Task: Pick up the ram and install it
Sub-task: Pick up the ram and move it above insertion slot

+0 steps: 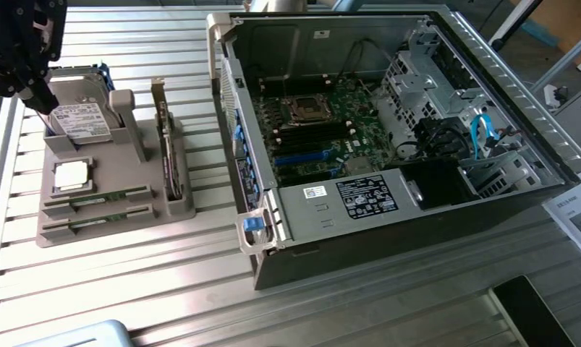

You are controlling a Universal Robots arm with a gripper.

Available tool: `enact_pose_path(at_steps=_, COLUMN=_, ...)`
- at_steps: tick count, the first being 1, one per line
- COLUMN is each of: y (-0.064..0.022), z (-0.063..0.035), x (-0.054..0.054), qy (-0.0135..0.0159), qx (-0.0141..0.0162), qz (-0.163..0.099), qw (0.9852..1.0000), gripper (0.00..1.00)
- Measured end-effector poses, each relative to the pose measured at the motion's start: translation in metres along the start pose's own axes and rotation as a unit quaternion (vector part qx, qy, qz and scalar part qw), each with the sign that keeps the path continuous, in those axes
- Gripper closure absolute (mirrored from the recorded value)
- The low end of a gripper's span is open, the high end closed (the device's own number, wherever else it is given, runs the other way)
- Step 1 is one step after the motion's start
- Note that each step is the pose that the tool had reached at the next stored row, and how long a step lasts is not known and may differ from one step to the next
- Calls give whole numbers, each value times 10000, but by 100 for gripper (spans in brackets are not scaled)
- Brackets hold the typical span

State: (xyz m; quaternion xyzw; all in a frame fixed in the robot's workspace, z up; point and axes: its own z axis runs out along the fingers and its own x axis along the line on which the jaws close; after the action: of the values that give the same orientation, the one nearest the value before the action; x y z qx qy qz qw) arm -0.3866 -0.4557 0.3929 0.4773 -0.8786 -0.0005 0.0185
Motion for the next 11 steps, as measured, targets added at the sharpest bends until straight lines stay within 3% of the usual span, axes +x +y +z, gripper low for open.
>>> enact_pose_path(at_steps=6, y=-1, z=0, x=1, qy=7, qx=12, qz=-372, qw=9993, gripper=89)
enact_pose_path(at_steps=11, y=-1, z=-1, x=2, qy=13, qx=21, qz=-668, qw=9978, gripper=89)
